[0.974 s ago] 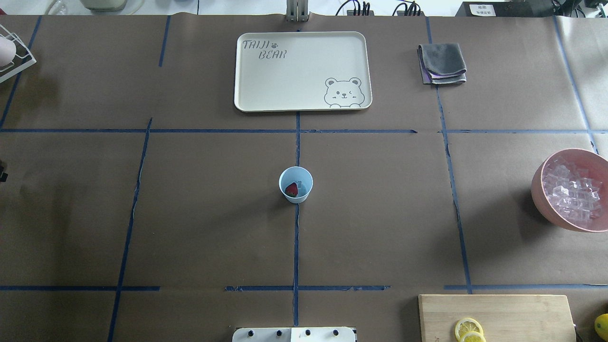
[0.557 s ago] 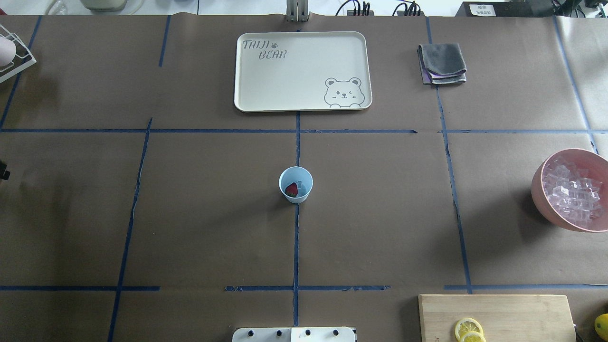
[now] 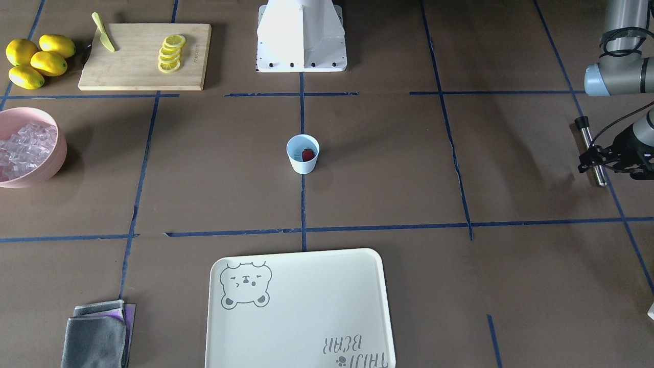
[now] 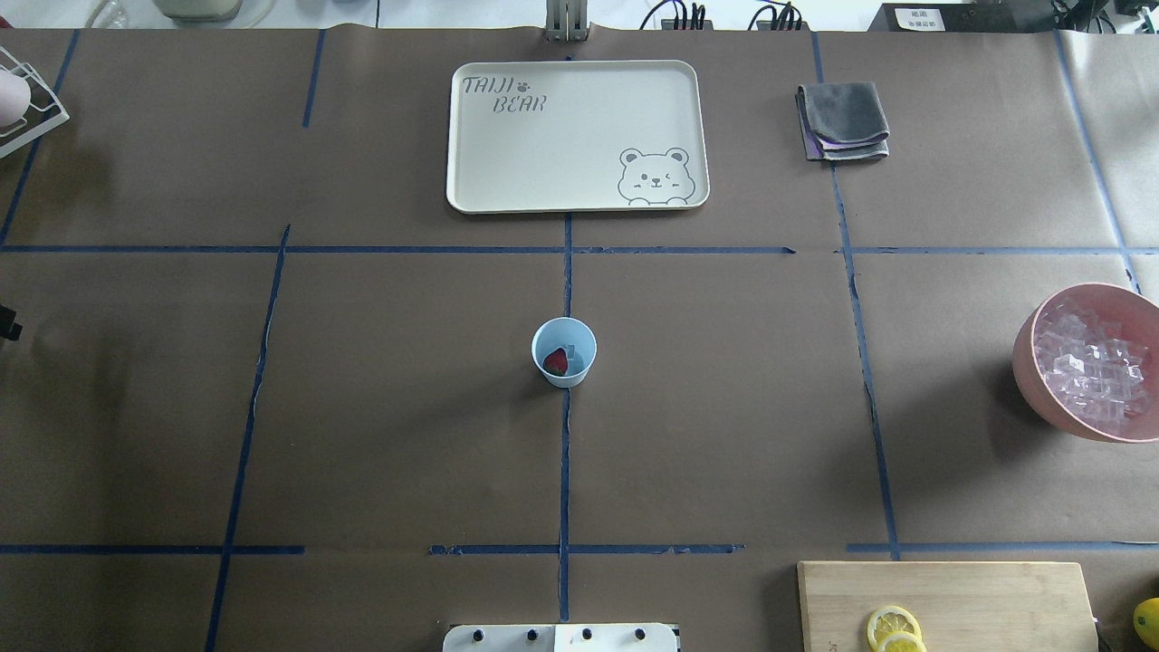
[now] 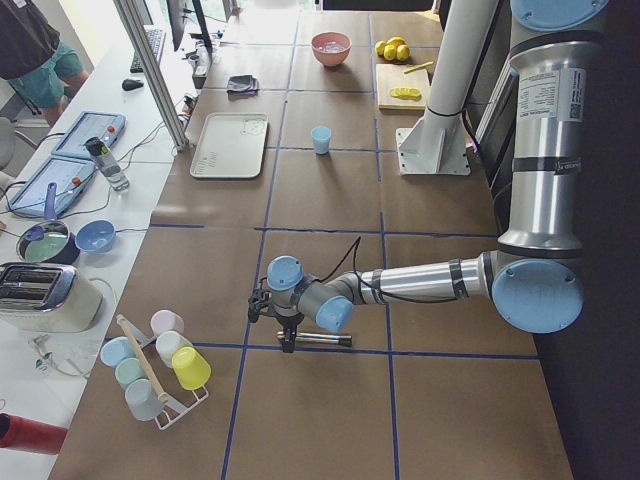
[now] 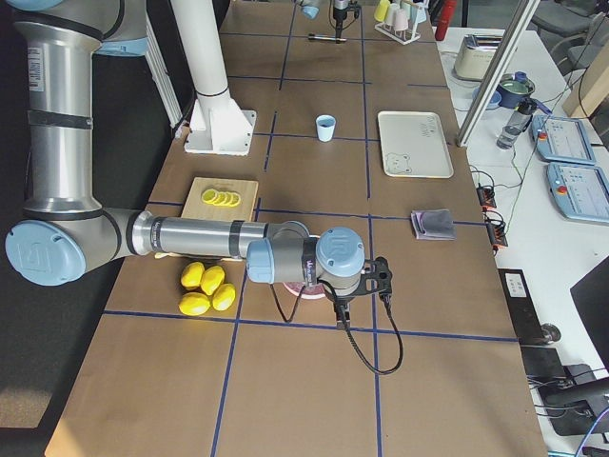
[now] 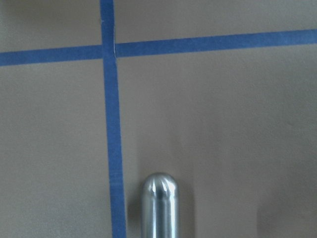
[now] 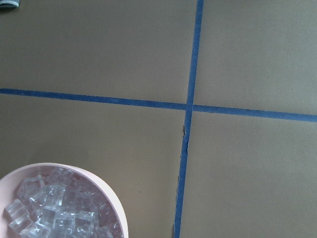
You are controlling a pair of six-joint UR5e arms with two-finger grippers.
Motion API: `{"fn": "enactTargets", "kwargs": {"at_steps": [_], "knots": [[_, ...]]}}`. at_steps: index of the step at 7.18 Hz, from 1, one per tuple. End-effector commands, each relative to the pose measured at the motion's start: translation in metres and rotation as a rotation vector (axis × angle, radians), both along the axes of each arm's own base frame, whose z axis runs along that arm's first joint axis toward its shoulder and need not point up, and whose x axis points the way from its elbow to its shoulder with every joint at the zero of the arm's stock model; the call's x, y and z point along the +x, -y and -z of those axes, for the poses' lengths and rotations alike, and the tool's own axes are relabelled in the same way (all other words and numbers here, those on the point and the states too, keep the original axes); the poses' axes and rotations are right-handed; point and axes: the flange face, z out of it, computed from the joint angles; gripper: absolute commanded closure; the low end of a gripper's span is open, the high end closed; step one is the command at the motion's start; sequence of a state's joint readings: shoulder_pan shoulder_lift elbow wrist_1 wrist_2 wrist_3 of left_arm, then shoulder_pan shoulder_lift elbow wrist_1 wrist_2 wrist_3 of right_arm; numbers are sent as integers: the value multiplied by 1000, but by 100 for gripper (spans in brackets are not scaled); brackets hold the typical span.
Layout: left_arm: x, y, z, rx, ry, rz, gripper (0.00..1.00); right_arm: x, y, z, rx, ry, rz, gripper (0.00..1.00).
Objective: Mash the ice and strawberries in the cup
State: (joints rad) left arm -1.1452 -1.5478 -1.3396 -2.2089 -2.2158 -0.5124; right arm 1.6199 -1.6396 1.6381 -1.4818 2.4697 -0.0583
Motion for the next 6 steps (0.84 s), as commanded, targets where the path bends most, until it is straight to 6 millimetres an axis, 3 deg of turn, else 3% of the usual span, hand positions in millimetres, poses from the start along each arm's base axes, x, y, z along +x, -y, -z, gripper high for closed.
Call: {"fn": "enactTargets", "kwargs": {"at_steps": [1, 6], "knots": [[-2, -1, -4, -8, 3, 2, 1, 0, 1, 1, 2, 0, 0, 0], [-3, -3, -10, -1, -2, 4, 30, 0, 1, 2, 5, 0, 0, 0]]}}
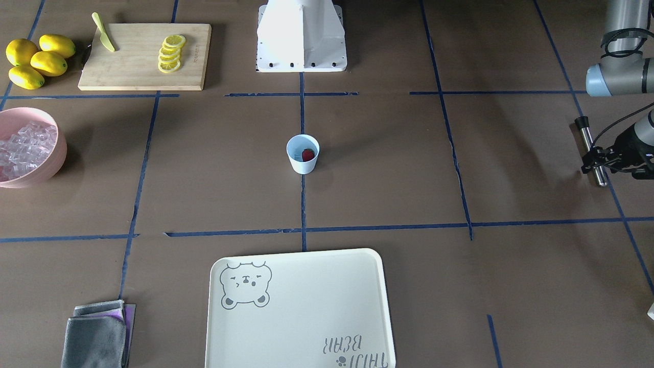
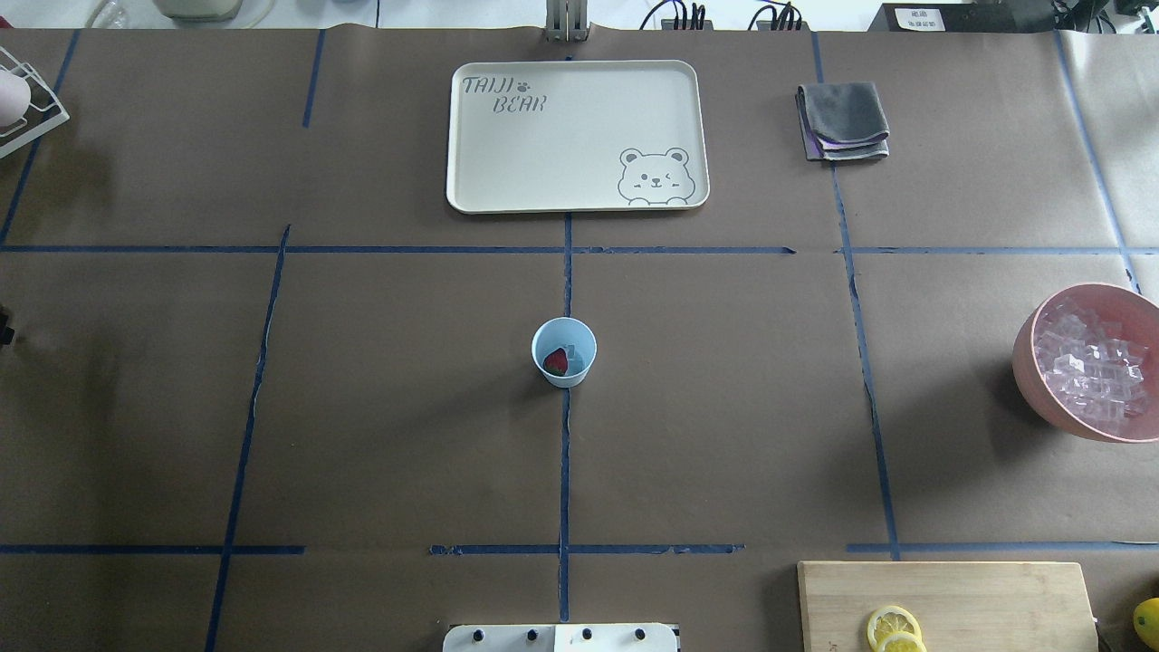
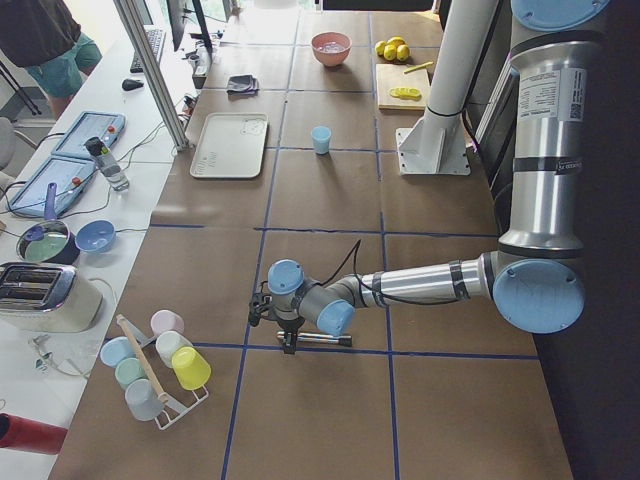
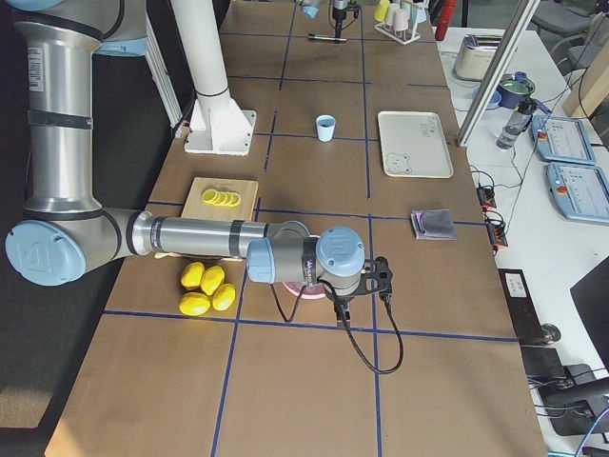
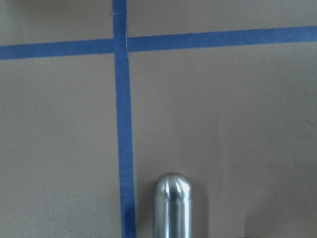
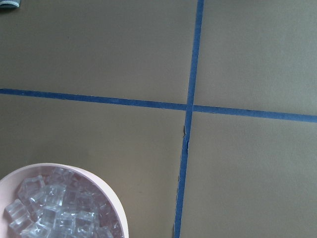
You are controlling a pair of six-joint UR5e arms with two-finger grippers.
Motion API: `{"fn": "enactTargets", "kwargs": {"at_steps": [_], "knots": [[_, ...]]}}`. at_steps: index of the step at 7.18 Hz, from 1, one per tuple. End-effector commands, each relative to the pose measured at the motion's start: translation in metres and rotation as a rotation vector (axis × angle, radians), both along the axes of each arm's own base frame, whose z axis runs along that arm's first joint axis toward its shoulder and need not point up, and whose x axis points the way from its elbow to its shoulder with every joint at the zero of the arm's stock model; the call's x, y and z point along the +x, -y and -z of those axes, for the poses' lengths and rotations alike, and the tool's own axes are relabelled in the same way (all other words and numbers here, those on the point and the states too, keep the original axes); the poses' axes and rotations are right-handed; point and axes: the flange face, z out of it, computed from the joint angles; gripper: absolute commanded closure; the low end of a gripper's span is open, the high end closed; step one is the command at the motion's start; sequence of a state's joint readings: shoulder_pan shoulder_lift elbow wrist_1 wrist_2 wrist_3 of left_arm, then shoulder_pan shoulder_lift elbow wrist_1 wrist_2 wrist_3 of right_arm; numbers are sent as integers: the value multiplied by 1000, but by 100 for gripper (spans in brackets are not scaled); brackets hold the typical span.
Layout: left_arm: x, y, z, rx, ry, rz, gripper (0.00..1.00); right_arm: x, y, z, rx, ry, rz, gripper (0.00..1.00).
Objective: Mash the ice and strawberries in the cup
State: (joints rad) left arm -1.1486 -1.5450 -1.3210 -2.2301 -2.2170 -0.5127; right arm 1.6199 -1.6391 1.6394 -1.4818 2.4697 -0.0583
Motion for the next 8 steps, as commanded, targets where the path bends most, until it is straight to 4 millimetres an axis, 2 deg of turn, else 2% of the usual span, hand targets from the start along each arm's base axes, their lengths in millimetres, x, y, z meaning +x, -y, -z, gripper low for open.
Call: {"fn": "enactTargets", "kwargs": {"at_steps": [1, 2, 3, 5, 6, 7, 8], "knots": [[0, -1, -2, 1, -2, 1, 46, 0, 1, 2, -2, 1, -5, 0], [-1, 0, -1, 6, -4, 2, 67, 0, 0, 1, -2, 0, -4, 0], [-4, 0, -1, 6, -4, 8, 80, 0, 0, 1, -2, 0, -4, 0], [-9, 5, 4, 11, -10, 23, 95, 0, 0, 1, -5, 1, -5, 0], [-18, 10, 11, 13, -29, 39, 100, 0, 0, 1, -5, 1, -5, 0], [-35, 28, 35, 4, -132, 55, 100, 0, 1, 4, 1, 0, -5, 0], [-69, 53, 73, 63, -202, 104, 100, 0, 0, 5, 2, 2, -6, 0]]}}
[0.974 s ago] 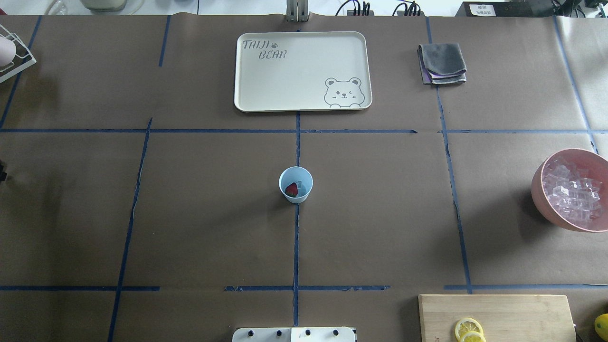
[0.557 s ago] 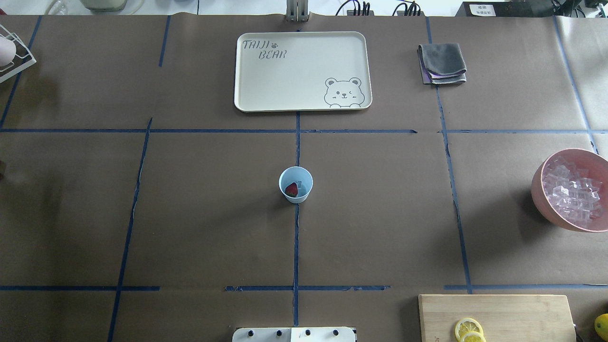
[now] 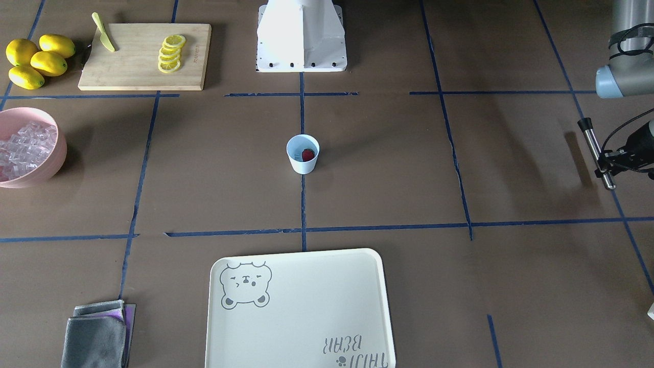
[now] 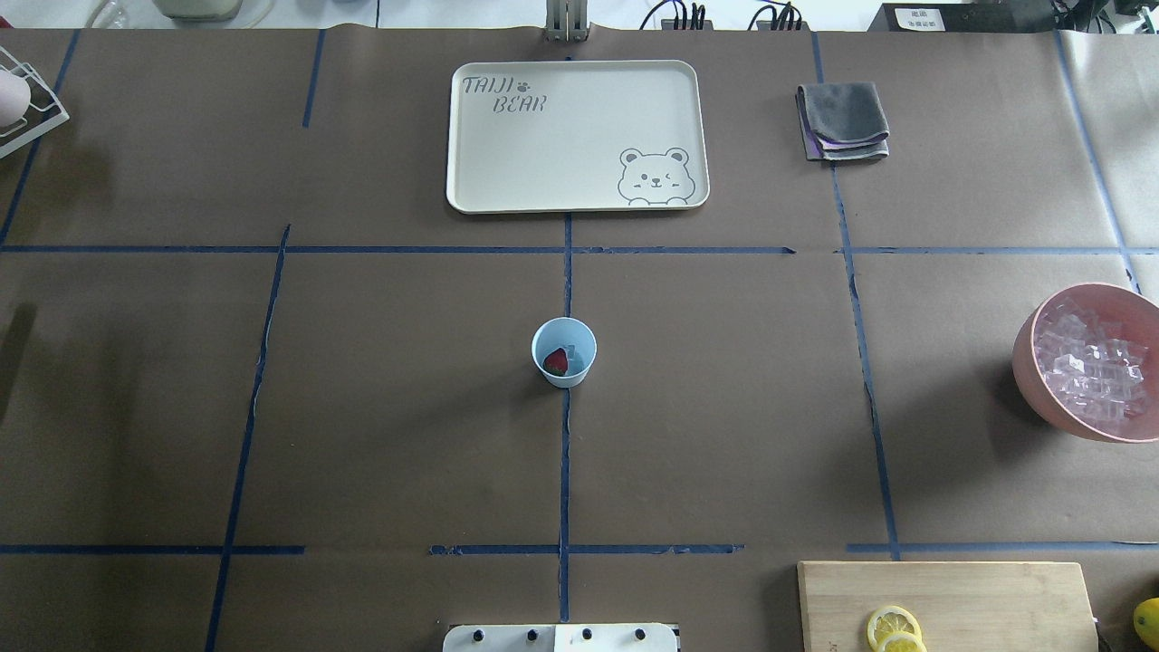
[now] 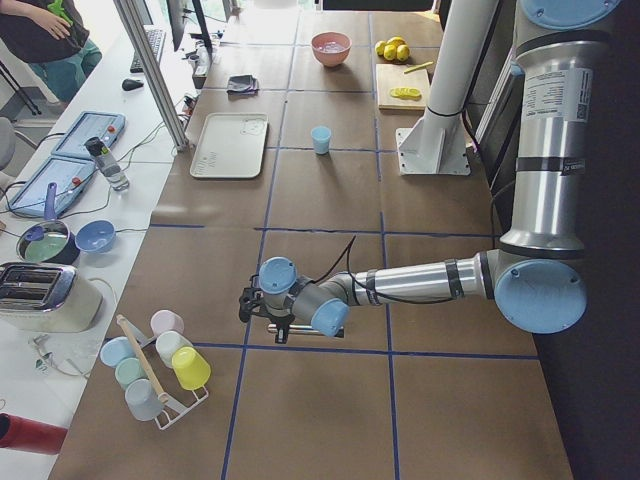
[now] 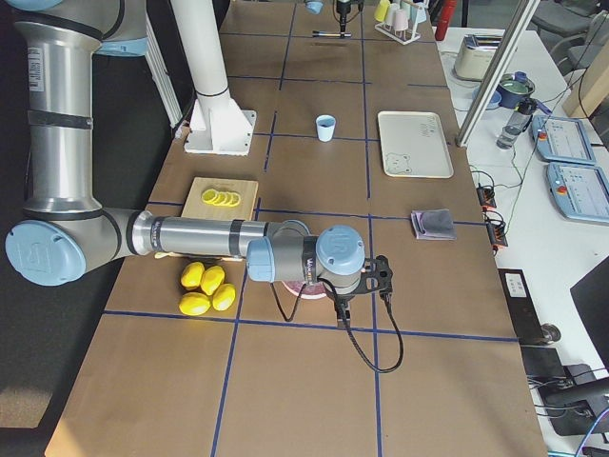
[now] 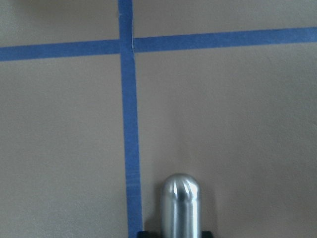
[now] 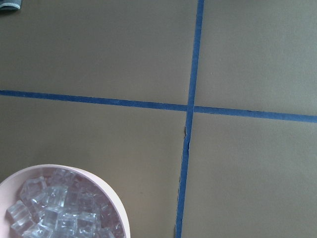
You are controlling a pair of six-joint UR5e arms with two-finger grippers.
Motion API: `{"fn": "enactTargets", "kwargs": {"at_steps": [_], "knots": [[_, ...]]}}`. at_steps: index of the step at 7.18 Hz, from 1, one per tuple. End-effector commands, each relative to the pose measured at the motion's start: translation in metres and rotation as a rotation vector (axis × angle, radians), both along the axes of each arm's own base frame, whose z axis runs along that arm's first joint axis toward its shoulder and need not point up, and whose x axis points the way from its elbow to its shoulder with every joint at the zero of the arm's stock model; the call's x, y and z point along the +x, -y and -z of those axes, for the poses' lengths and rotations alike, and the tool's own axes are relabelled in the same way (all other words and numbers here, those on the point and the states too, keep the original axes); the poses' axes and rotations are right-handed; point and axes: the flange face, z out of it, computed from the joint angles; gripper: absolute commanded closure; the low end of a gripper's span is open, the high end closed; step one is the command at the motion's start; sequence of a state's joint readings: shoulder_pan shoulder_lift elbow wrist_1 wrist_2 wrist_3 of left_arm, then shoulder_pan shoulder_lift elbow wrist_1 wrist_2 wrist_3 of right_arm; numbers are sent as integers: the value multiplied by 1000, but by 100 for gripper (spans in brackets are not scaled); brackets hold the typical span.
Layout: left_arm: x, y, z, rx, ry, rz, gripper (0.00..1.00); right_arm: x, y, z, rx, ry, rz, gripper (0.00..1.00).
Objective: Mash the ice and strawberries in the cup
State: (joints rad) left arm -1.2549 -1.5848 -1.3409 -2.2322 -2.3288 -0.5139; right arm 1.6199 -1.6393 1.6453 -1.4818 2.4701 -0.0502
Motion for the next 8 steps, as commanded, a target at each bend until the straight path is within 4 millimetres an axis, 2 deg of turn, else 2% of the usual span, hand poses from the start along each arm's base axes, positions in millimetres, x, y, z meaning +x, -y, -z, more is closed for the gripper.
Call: {"fn": "enactTargets", "kwargs": {"at_steps": [1, 2, 3, 4, 5, 6, 7, 8], "knots": [[-33, 36, 89, 146, -101, 48, 100, 0, 1, 5, -1, 2, -9, 0], [-34, 64, 144, 270, -70, 97, 100, 0, 3, 9, -12, 3, -25, 0], [-38, 66, 181, 354, -26, 141, 100, 0, 4, 10, -9, 3, -26, 0], [-35, 66, 205, 397, -45, 143, 100, 0, 4, 11, -4, 0, -26, 0], [-24, 66, 250, 407, -104, 187, 100, 1, 4, 12, -1, -2, -24, 0], [8, 58, 303, 448, -147, 221, 100, 1, 5, 13, 4, -7, -25, 0], [46, 43, 347, 533, -153, 246, 100, 1, 4, 13, 2, -7, -25, 0], [77, 25, 381, 610, -186, 249, 100, 1, 4, 12, 1, -8, -25, 0]]}}
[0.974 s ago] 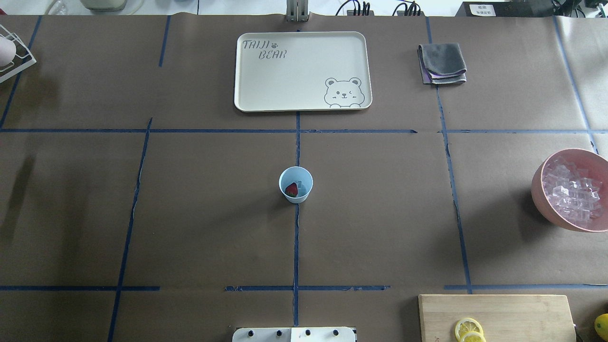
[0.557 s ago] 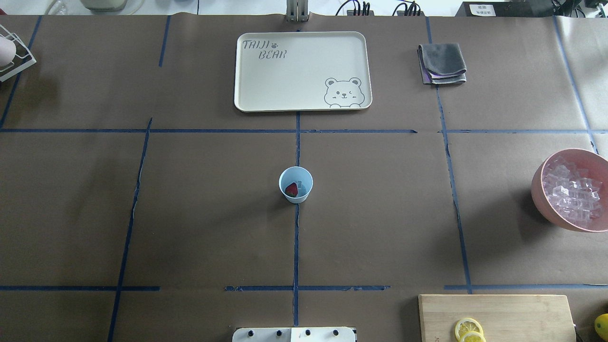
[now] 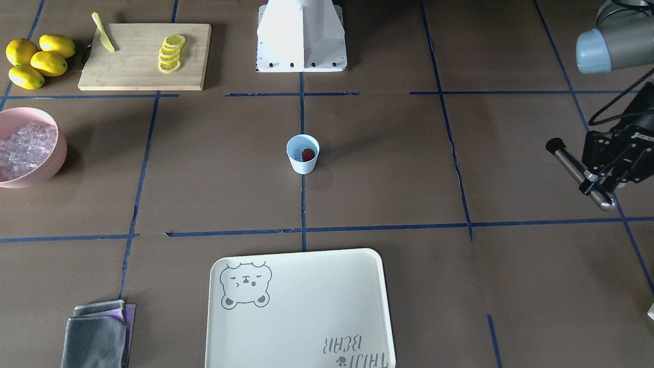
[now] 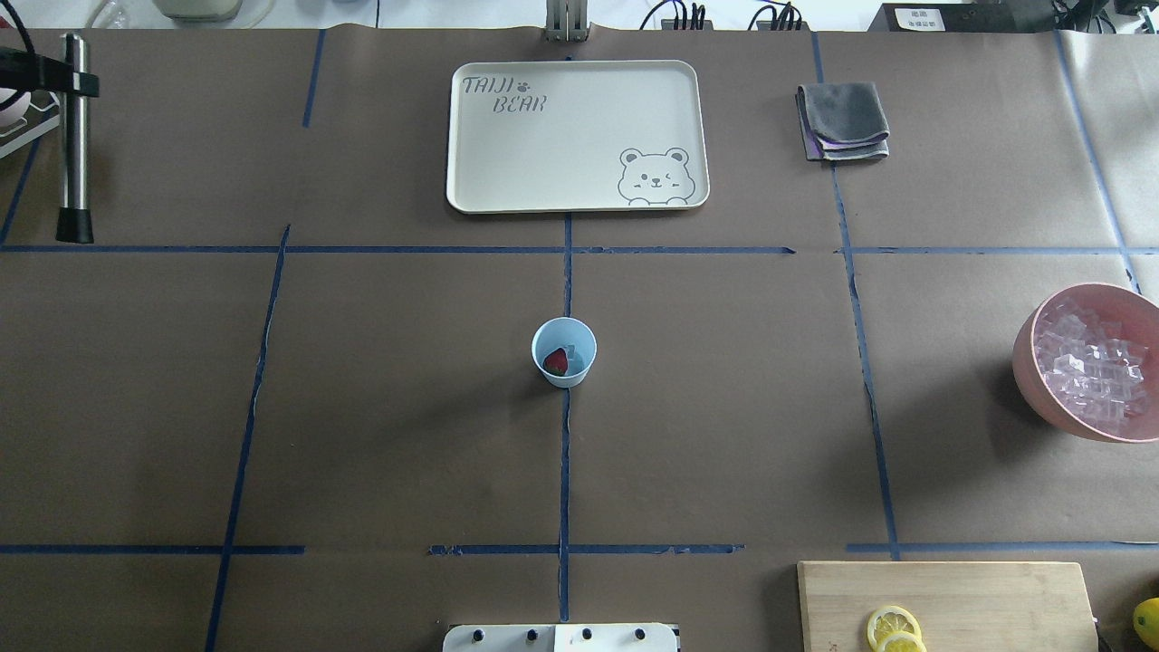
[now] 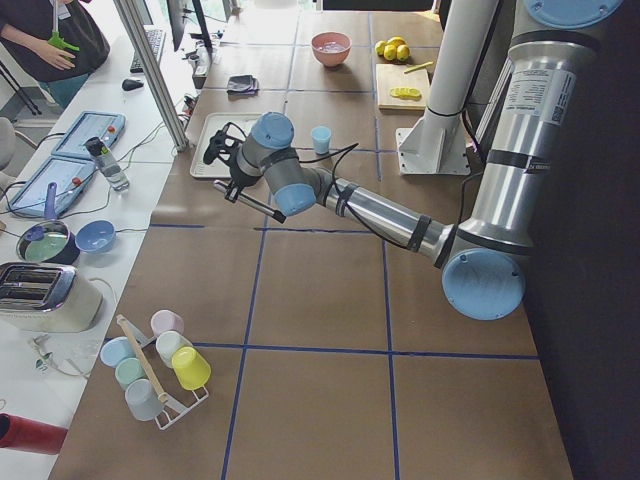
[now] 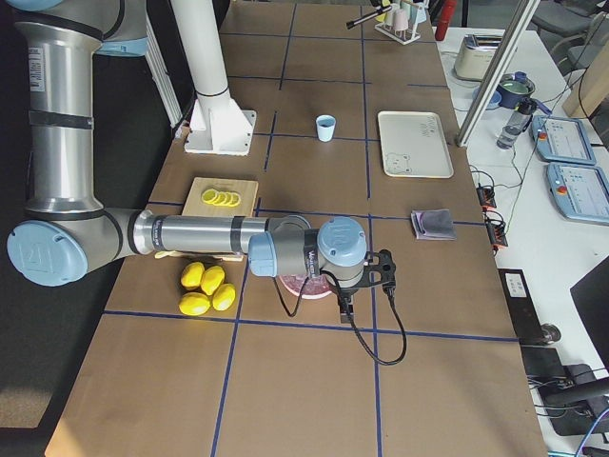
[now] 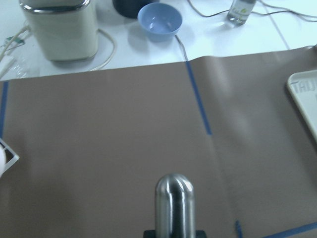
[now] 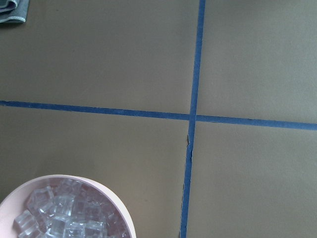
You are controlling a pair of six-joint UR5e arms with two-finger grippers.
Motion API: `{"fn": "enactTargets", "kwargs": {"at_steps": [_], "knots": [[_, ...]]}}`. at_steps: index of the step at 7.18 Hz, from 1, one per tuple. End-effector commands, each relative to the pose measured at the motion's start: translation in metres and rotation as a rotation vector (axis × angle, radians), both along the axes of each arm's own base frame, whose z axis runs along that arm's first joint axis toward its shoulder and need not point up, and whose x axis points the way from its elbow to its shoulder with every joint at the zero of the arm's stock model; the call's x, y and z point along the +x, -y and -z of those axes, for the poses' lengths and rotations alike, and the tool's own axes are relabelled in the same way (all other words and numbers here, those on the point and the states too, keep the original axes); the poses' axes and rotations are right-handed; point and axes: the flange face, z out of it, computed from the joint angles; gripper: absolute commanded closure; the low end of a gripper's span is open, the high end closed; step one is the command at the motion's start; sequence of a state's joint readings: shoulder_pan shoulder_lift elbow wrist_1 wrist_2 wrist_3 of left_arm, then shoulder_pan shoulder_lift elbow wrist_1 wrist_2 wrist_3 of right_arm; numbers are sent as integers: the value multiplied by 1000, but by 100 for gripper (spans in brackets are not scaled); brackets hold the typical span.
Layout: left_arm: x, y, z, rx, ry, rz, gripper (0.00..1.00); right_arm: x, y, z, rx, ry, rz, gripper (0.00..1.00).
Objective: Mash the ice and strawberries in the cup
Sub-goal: 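Grasp the upright metal pestle with the left gripper and lift it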
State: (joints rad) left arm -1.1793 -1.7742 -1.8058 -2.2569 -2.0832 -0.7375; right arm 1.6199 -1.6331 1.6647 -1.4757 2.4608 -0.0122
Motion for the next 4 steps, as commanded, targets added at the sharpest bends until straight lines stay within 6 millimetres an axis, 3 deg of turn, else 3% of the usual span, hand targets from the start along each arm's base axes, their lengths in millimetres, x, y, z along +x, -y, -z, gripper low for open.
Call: {"fn": "enactTargets", "kwargs": {"at_steps": [1, 4], "knots": [[65, -37, 78, 165, -119, 46, 100, 0, 0, 0, 1, -2, 0, 0], [165, -112, 112, 419, -358, 203, 100, 0, 0, -1, -1, -2, 0, 0]]}}
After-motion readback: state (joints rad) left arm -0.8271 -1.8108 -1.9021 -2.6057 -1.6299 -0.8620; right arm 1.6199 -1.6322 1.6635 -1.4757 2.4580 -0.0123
